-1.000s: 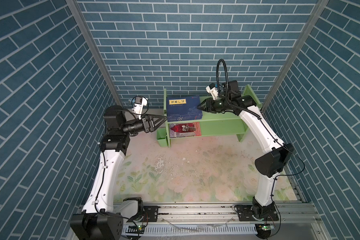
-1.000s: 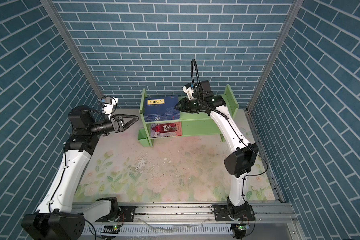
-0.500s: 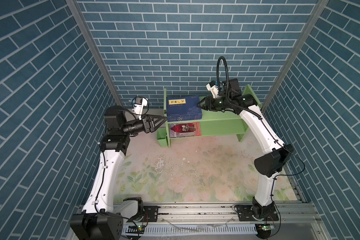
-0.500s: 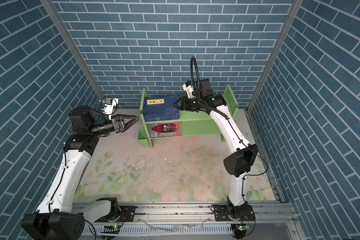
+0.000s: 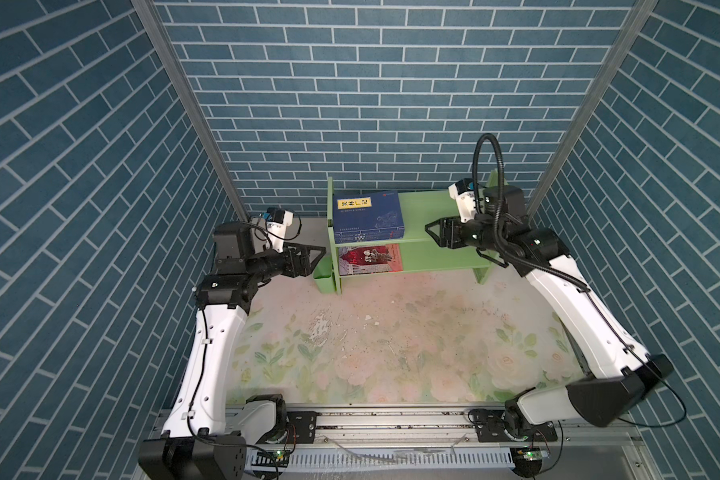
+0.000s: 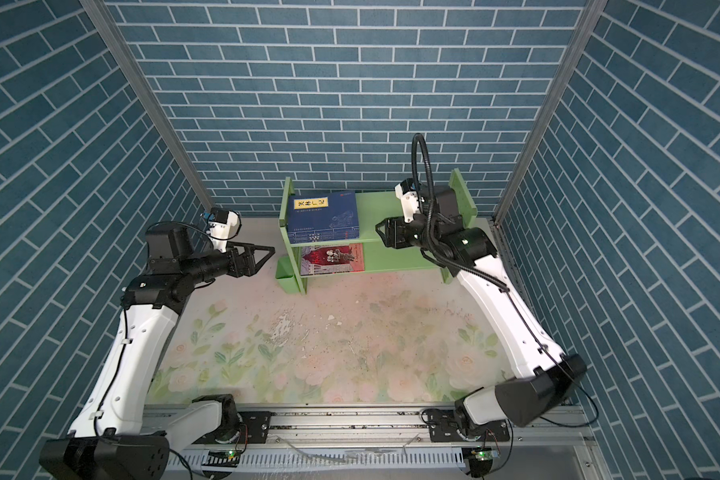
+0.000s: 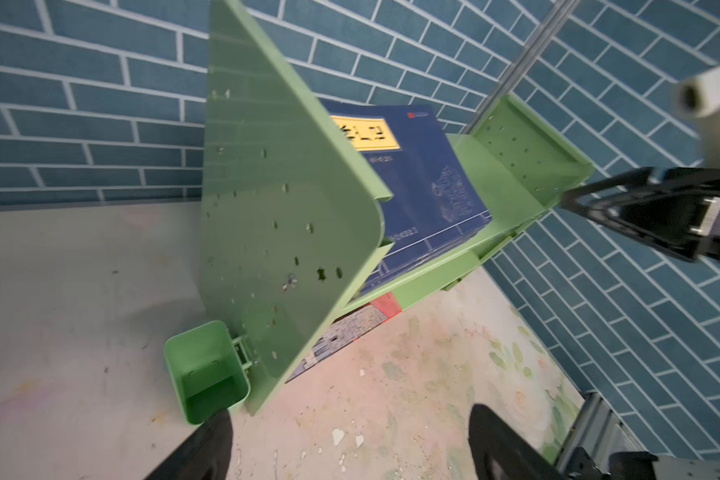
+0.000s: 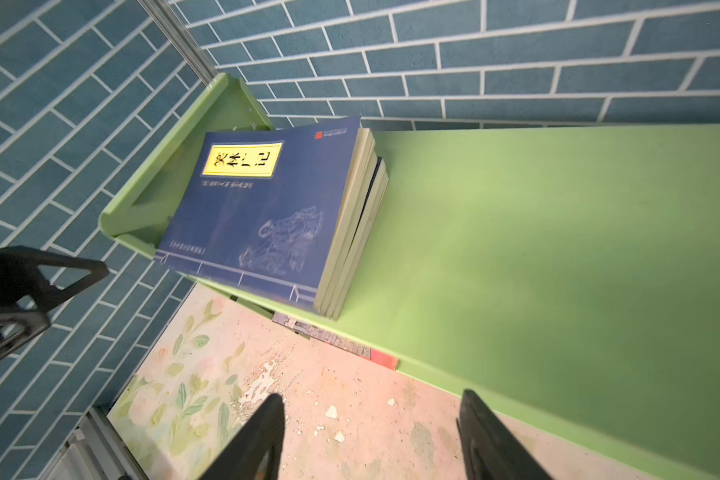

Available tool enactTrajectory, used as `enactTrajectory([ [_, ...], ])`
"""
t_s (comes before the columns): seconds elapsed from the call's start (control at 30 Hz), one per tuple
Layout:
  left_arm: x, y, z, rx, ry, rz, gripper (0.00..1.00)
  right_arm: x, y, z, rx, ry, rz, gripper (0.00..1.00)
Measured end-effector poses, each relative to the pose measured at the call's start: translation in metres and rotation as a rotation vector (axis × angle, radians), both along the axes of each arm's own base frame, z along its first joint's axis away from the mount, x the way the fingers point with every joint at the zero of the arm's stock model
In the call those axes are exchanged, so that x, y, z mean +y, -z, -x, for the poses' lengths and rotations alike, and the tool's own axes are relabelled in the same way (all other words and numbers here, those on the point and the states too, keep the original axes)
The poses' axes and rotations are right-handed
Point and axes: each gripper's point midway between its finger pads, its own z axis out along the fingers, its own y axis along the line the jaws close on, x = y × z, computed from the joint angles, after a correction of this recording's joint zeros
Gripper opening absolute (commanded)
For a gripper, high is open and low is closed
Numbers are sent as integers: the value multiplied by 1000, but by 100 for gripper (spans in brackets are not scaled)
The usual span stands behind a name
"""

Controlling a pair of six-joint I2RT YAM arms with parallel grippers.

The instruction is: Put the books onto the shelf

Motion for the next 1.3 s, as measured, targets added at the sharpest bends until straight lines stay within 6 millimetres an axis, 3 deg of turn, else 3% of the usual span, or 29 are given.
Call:
enactTrajectory([
  [0.1, 18, 24, 0, 38, -83, -36, 95, -19, -1, 23, -66, 24, -8, 81],
  [0.17, 29, 42, 1, 67, -132, -53, 96, -28, 10, 33, -82, 42, -3, 93],
  [0.2, 34, 50, 0, 81, -155, -60, 96, -33, 21, 38, -81, 53, 3, 99],
  [0.4, 63, 101, -5, 143, -280, -82, 100, -59, 115, 54, 2, 132, 98, 99],
  [0.53, 76, 122, -6, 159, -340, -109, 100, -77, 152, 61, 17, 191, 148, 99],
  [0.83, 97, 143, -11, 138, -422, -132, 100, -90, 168, 60, -27, 254, 159, 99],
  [1.13, 88, 175, -11, 189, -382, -75, 100, -96, 183, 55, -42, 292, 177, 99],
  [1.3, 83, 179, -11, 153, -344, -74, 100, -103, 193, 52, -43, 320, 183, 99],
])
